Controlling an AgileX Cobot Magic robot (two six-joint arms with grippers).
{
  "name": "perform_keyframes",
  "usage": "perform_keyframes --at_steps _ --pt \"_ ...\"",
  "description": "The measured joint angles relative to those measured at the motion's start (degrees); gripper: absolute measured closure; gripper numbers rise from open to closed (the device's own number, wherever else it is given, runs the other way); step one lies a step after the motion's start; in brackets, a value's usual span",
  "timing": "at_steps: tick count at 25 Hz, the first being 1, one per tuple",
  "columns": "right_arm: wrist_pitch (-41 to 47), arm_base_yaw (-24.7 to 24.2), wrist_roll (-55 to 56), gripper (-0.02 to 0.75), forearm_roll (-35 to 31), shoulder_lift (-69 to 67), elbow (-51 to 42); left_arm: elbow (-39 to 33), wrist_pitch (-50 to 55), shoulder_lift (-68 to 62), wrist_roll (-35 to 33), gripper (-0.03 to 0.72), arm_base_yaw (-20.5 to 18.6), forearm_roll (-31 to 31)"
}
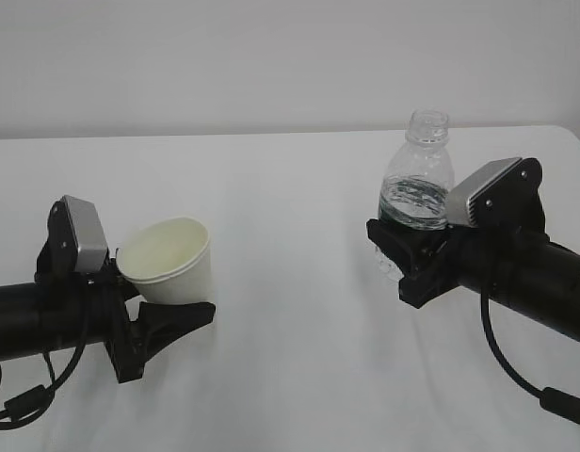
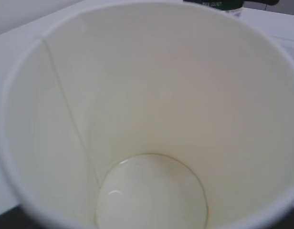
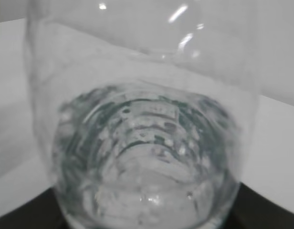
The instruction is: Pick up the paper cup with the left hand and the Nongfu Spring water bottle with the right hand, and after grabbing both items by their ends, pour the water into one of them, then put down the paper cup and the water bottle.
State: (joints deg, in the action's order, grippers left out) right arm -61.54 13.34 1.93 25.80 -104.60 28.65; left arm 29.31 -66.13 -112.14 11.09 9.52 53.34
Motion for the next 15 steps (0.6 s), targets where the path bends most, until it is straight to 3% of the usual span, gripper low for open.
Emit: perform_keyframes --at_steps 15 --pt "0.0 0.0 0.0 0.325 5.4 0.0 0.0 0.0 0.0 0.4 0.1 0.223 0.0 4.8"
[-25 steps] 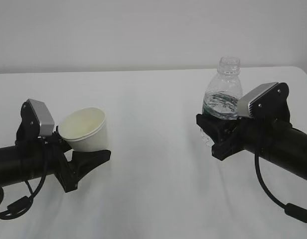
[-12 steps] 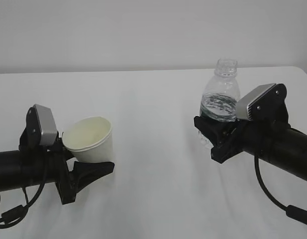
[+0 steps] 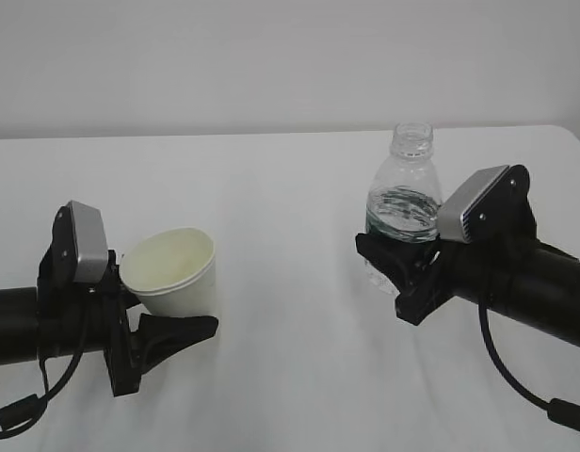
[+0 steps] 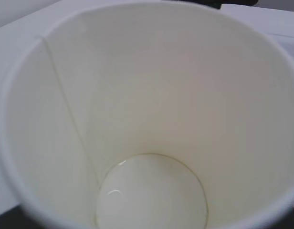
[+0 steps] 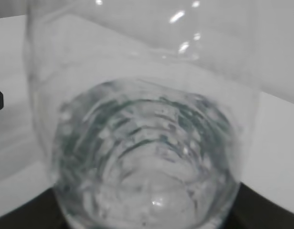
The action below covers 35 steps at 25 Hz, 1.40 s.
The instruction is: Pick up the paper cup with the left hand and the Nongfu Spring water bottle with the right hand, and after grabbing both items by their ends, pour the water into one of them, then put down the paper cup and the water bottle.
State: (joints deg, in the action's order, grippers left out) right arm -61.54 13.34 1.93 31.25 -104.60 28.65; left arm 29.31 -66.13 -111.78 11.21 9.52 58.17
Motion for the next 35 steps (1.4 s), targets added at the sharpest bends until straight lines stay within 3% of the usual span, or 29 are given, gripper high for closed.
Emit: perform_keyframes --at_steps 24,35 --pt "0.0 0.0 0.0 0.325 4.6 0.0 0.0 0.0 0.0 0.0 0.9 0.225 10.8 -4.7" --pt "0.0 0.0 0.0 0.326 5.2 0.0 0.0 4.6 0.1 0.0 3.7 0.228 11.8 -5.2"
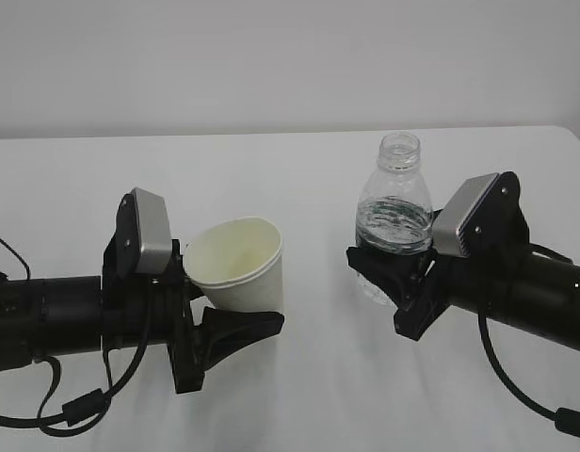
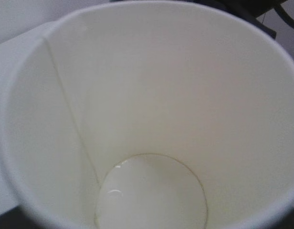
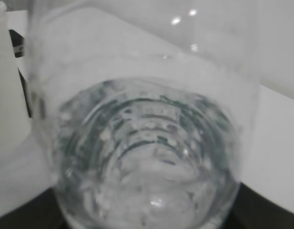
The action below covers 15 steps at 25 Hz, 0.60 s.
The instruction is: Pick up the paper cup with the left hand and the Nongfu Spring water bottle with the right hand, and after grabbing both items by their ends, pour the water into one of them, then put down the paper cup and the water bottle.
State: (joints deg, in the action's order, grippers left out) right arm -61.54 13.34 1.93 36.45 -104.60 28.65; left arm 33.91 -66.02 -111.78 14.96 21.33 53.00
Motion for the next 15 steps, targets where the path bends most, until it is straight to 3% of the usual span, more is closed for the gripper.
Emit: perform_keyframes --at_steps 15 --pt "3.4 0.0 0.0 0.325 3.5 0.0 4.6 0.9 0.9 0.0 3.2 0.23 0.0 3.6"
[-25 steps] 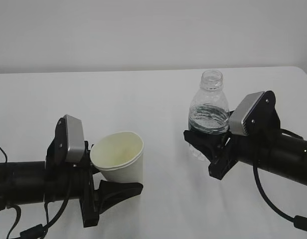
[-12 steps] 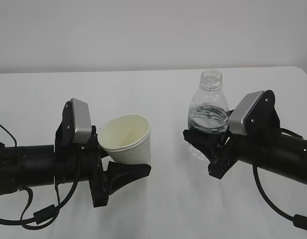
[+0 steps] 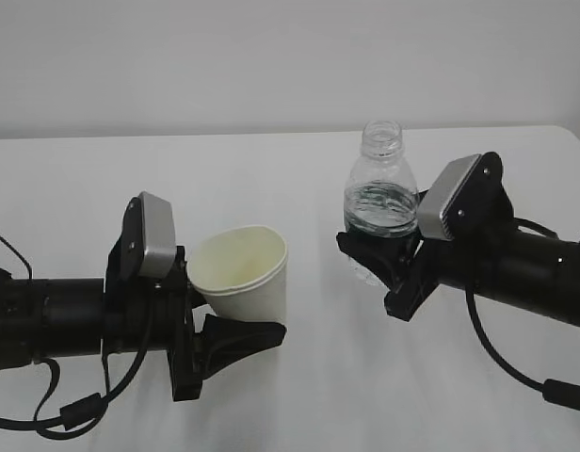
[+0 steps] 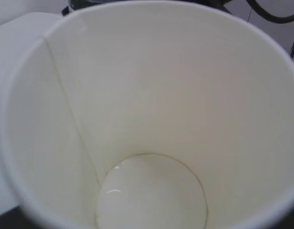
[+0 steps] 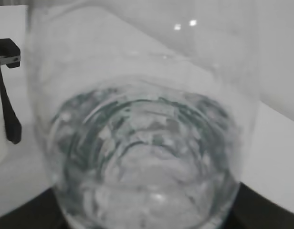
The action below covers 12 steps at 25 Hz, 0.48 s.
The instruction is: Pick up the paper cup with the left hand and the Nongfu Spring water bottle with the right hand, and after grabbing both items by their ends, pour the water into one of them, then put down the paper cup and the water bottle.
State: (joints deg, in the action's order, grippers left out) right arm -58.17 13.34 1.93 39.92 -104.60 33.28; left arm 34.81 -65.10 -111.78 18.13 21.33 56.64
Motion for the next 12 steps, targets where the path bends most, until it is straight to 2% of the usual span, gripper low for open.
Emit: perform_keyframes --at_steps 12 --pt "3.6 0.0 0.0 0.325 4.5 0.0 3.4 2.0 1.7 0.0 4.3 0.23 0.6 3.4"
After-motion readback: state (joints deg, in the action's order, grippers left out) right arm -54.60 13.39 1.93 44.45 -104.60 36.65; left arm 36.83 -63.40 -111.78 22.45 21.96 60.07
